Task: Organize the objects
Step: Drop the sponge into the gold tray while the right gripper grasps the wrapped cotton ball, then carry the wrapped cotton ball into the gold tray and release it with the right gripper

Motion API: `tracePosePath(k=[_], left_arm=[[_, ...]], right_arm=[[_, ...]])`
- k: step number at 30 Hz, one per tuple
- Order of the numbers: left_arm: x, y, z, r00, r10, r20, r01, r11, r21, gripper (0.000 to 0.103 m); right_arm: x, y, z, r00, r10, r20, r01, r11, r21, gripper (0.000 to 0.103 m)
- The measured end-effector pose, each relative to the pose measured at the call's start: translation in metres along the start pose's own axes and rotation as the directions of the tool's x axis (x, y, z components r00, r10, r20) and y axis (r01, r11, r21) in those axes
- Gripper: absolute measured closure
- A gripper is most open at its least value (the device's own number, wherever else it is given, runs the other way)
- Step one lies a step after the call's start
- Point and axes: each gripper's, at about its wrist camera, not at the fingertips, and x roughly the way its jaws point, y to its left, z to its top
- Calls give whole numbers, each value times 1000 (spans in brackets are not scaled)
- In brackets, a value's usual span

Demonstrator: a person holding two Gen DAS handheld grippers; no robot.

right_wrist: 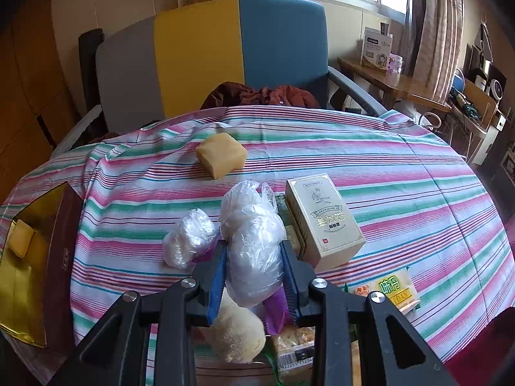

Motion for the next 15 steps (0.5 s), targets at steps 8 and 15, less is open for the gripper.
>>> tracePosePath(k=[8,15], left_arm=[[-12,16,-19,1000,-3,12,3,999,-35,33],[-14,27,-24,1000,-11,21,12,998,-57,33]], right_arm=[[-34,75,-1,991,127,36,-124,989,-86,72],[-43,184,-16,941,331,-64,-337,917,-213,72]])
